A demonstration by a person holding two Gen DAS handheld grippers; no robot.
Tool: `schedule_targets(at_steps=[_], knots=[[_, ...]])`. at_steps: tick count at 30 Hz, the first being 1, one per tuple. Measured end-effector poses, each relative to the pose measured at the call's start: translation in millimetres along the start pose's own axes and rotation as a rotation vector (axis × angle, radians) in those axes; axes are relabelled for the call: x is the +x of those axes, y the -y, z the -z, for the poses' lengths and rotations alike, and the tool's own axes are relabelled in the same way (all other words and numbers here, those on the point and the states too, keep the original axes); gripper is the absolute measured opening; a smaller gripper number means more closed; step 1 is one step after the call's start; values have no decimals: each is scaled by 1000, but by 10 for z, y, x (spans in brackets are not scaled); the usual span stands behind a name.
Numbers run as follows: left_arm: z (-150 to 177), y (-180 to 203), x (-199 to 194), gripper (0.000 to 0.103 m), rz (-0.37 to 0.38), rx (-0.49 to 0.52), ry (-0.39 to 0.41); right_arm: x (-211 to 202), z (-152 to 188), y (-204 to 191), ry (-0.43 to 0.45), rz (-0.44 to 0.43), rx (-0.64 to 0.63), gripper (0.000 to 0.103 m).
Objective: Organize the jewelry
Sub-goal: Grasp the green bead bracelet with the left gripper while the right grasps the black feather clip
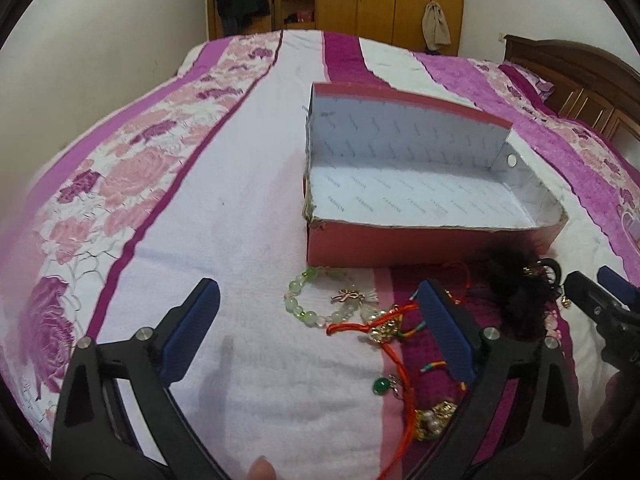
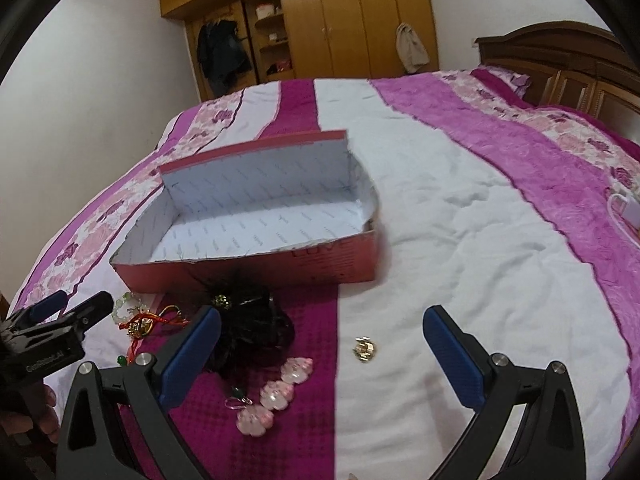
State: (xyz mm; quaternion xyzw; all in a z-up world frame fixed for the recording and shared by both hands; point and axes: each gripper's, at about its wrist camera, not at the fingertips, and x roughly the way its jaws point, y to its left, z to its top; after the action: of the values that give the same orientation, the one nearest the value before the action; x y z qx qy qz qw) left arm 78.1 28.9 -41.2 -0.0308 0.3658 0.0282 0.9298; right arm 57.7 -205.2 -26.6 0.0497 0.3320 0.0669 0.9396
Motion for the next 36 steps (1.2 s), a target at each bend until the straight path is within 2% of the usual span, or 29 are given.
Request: schedule_targets(at_steps=[3,6,11,13,19,24,25,26,27,36], knots=[[-13,-24,87,88,-8,-6,-12,158,-19,-72,-32,-22,-9,103],[-31,-64,172,79,12,-14,-29,296,-36,-144,-55,-38,-23,103],[-63,-175,330,50,10,-41,-64,471,-41,-229,-82,-48,-47,102],[-54,-211,395,41,11,-49,-87,530,-37,-266,-94,-41,-59,99],[-22,-215,430,26,24,-41,-107,668,-19,-306,-130,-50,-80,86],[-1,-206,421,21,34,-44,-129,715,17,-338,-147,-64,-94,69],[-5,-209,418,15,44,-45,-132,706,19,-336,-148,-71,-94,66],[-4,-199,411,6,55,-43,-133,697,17,-335,-147,-77,-92,58],[1,-188,399,1,62,-39,-132,692,19,-338,-146,-78,-90,57],[-53,-170,143,0,114,-52,-81,483,-37,-315,-105,-92,-71,55]])
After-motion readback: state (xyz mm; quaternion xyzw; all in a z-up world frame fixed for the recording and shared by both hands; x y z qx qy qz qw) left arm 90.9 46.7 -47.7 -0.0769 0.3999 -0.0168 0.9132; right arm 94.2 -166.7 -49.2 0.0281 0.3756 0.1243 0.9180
